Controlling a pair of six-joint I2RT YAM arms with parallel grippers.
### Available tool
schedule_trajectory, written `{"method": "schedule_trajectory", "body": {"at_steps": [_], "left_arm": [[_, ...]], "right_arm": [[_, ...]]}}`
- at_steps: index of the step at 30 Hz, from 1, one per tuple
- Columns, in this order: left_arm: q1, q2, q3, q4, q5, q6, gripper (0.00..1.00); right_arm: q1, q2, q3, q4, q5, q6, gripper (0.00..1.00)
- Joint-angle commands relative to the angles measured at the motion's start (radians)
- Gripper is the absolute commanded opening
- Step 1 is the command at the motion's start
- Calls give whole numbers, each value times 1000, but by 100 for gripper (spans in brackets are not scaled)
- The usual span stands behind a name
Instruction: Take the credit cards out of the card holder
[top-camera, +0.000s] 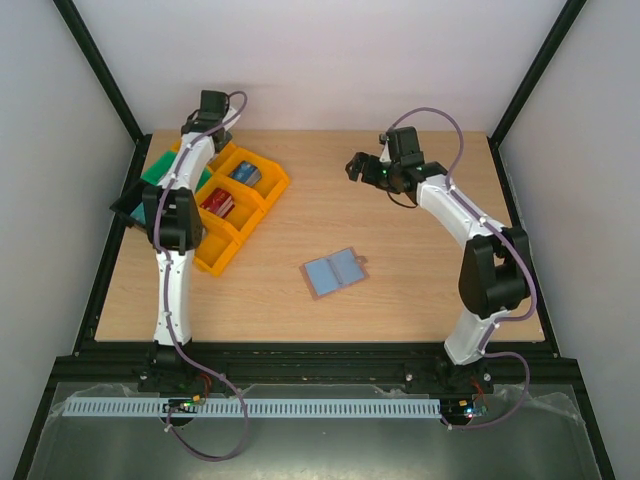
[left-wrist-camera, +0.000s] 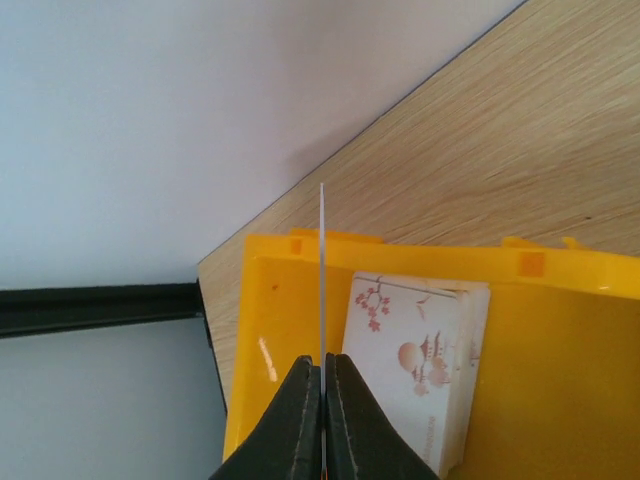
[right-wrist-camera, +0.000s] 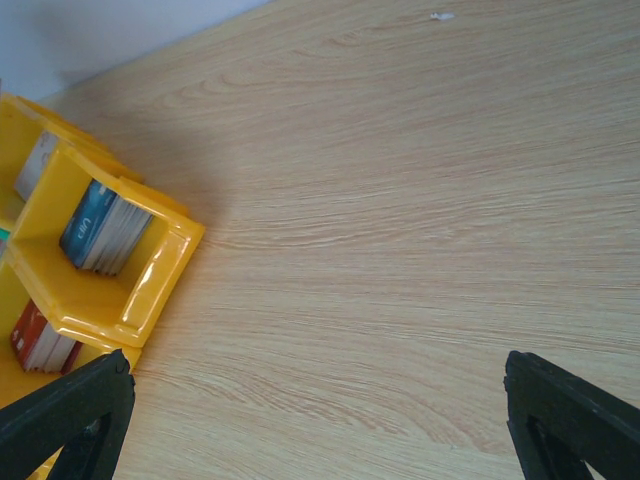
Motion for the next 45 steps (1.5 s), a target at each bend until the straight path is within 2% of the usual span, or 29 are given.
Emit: {"method": "schedule_trajectory", "body": {"at_steps": [1,10,21,32,43,44,45], "left_arm": [[12,4,2,-1,-83,-45,2],[37,28,-7,-18,-100,-56,2],[37,15,9,-17,4,-120,2],[18,72,3,-23,-169,-146,2],[14,113,-7,-32,-214,-118,2],[14,114,-7,-30,-219,-115,4],[13,116,-7,-28,-224,-114,11]], "right_arm": [[-8,31,46,-46,4,-32,99],[-9,33,43,-59,4,-42,99],[-10,35,36,-57,-7,-41,99],[-10,32,34,-62,-12,-48,99],[-10,26,34,-64,-16,-55,99],[-10,26,33,-64,-15,-57,99],[-10,26,31,-66,-16,-57,99]]}}
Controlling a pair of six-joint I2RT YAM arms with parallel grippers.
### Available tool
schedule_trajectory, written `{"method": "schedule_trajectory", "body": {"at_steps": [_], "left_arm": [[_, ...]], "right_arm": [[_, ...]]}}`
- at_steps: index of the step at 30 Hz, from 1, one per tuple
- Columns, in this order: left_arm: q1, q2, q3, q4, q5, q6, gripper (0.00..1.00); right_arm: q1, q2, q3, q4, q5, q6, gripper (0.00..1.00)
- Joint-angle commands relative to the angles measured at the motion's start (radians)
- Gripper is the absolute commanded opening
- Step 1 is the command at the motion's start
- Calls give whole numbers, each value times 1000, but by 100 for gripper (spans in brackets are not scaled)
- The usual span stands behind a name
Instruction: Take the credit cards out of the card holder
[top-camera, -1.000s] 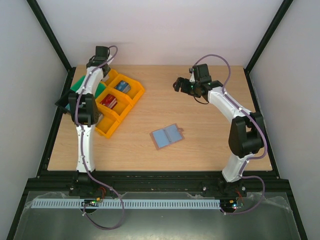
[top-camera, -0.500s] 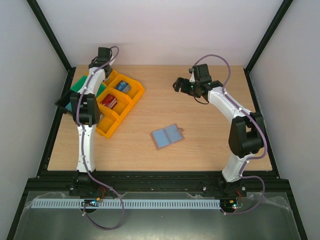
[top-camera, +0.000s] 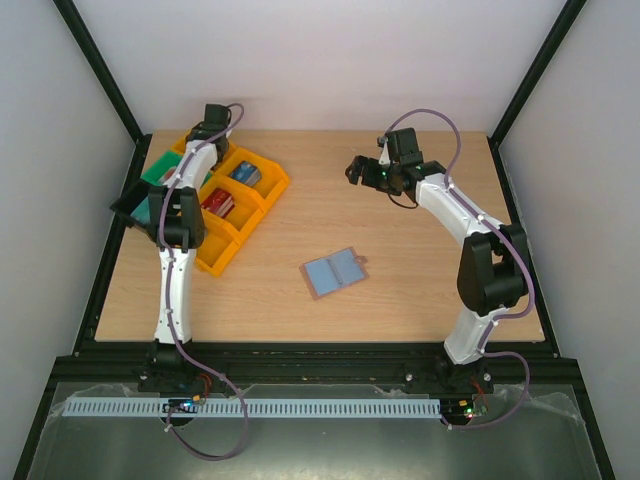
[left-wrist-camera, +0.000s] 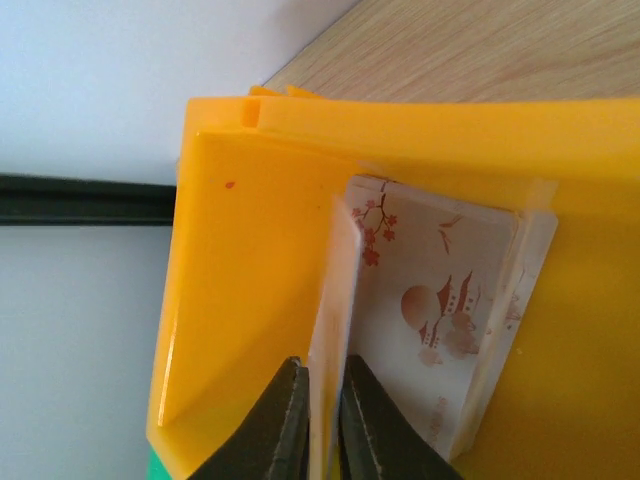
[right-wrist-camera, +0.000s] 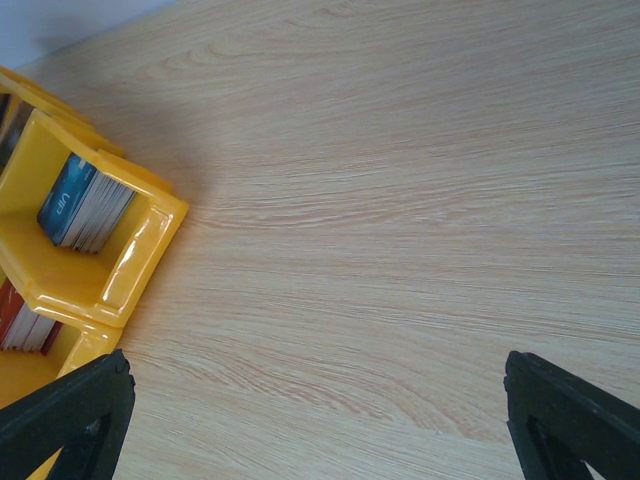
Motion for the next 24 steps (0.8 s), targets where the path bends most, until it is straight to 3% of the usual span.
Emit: {"method": "schedule_trajectory", "body": {"at_steps": [1,5,12,24], "left_arm": [[0,26,-1,-16,-33,3,19],[-1,9,-8,-46,30,-19,30],[-6,-40,-9,-37,129,-52,36],[14,3,20,-6,45,-16,52]], "right_arm": [[-5,-3,16,-26,0,-18,99],[-5,-1,18,-27,1,-20,99],[-5,1,19,-26,-5,-21,99],[-5,2,47,-37,-10,-32,99]]}}
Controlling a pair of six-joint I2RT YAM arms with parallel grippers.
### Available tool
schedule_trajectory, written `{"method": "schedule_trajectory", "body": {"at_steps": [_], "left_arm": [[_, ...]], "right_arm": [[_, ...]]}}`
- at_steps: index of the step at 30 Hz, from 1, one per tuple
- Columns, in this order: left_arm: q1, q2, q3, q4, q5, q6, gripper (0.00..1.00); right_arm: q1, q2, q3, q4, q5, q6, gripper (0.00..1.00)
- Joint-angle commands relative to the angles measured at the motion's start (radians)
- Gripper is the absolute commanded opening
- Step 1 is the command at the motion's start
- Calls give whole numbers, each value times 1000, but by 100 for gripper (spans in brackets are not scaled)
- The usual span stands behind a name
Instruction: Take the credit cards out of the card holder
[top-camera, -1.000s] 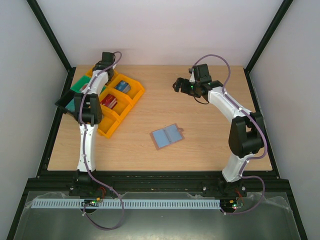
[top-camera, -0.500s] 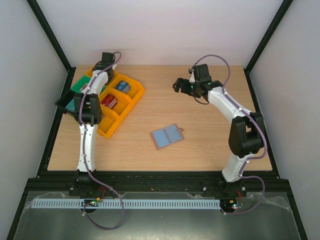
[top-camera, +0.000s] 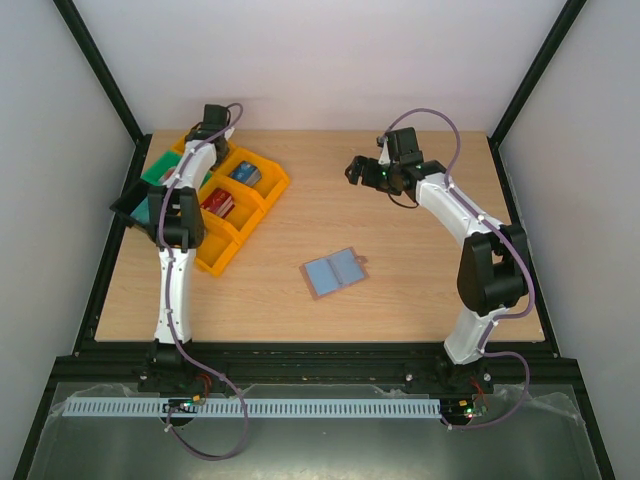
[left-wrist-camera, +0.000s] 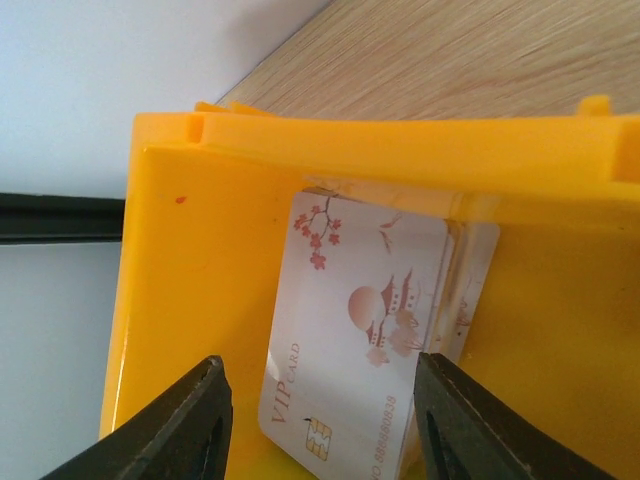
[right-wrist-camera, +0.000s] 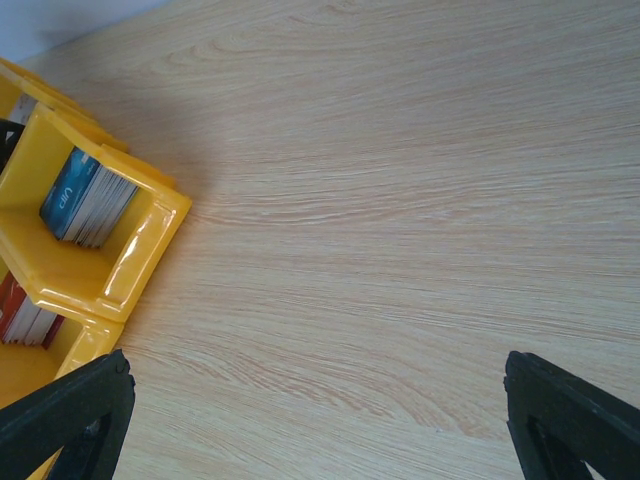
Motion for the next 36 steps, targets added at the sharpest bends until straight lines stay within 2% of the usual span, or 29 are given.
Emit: {"method": "schedule_trajectory", "body": {"at_steps": [1,6,9,15,19,22,27,32,36], "left_arm": [[11,-6,20,17,-26,-4,53],[11,-34,24,36,-3,1,57],[11,-56,31,-8,48,-7,61],[6,-230,33,-108,338,-94,66],[-7,-375,-1,-178,572,-69,66],[-30,-491,-68,-224,687,-66,68],[-108,-704,-234,-282,832,-144,69],[-185,-883,-409,-289,937,-292,71],[-199,-1037,-628,-218,1080,-494,75]], "right_arm": [[-5,3,45,-28,-2,-22,99],[-6,6,52,-27,-12,-13,99],[-5,-1,60,-30,-11,-13,99],[-7,-30,78,-26,-21,-14,99],[-3,-52,69,-39,-41,13,99],[21,-88,37,-98,13,9,100],[159,-166,-76,-207,207,-31,99],[294,-192,-218,-269,251,-8,99],[429,-186,-306,-294,393,3,100]]}}
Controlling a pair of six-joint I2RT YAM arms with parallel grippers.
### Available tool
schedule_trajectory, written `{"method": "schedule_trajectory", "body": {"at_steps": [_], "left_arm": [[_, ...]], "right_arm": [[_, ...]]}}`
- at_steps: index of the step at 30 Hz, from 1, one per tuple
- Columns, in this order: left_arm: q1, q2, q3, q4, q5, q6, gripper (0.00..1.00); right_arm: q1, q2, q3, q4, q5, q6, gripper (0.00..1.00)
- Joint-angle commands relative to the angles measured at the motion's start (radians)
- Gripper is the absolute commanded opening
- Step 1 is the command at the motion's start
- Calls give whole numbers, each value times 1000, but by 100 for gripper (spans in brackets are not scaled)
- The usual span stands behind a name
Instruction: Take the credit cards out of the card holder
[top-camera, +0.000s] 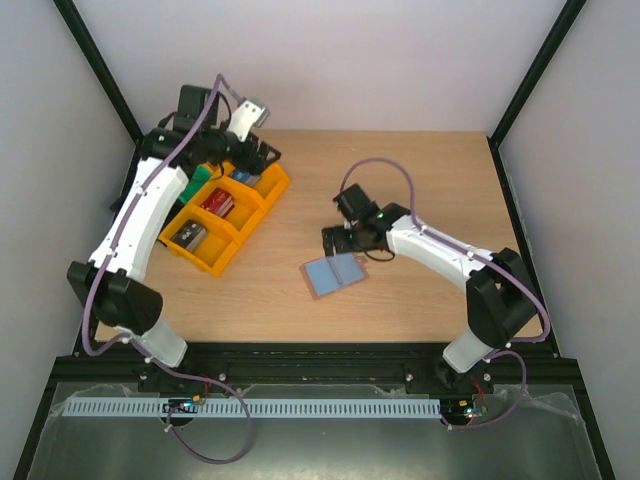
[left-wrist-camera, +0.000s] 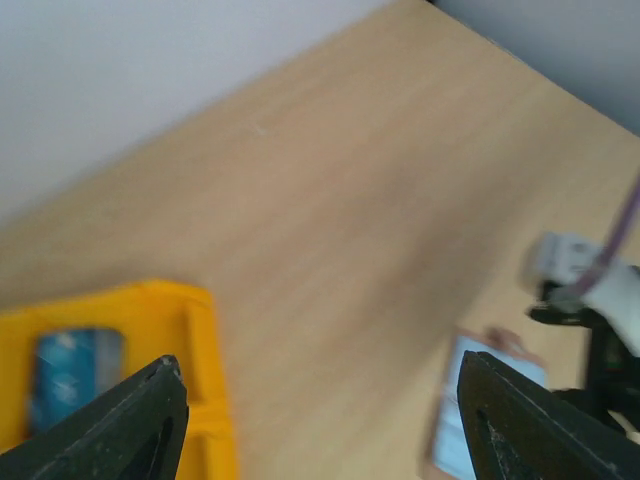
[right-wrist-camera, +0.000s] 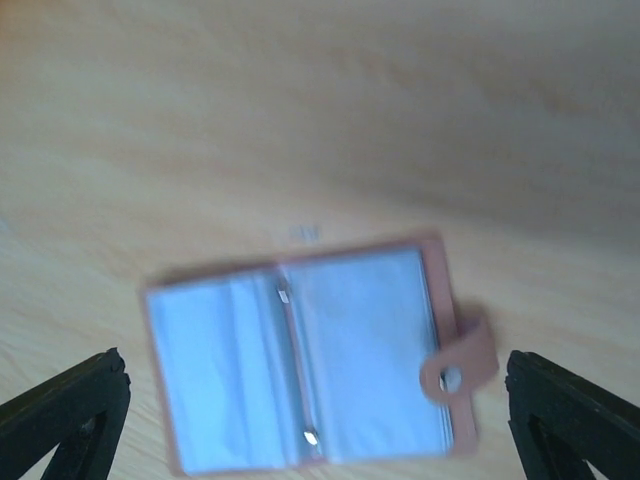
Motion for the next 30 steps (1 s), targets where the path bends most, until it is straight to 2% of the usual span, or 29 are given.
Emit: {"method": "schedule_trajectory", "body": {"at_steps": [1,5,9,13,17,21,25,30], "left_arm": [[13,-161,-249,70,198,-302,76],[28,-410,-633,320,182,-576,75],[-29,-645,-899,437,46,-584,74],[-116,-766,-1129,566,-26,-581,75],[-117,-719,-1286,700,-84,-722,76],[-122,-605,-1334,852,-20,-763,76],[-129,-492,-1369,990,3,-800,77],[-161,-466,-1466,1176,4,-814,80]], "right_arm": [[110,10,-85,-89,162,11,99],[145,36,-163,-60,169,32,94],[145,21,-222,7,163,22,81],[144,79,-238,34,159,-4,78],[142,157,-228,45,149,-27,75],[139,192,-200,59,96,-56,74],[131,223,-168,45,69,-65,52],[124,256,-160,91,-32,-36,42]]}}
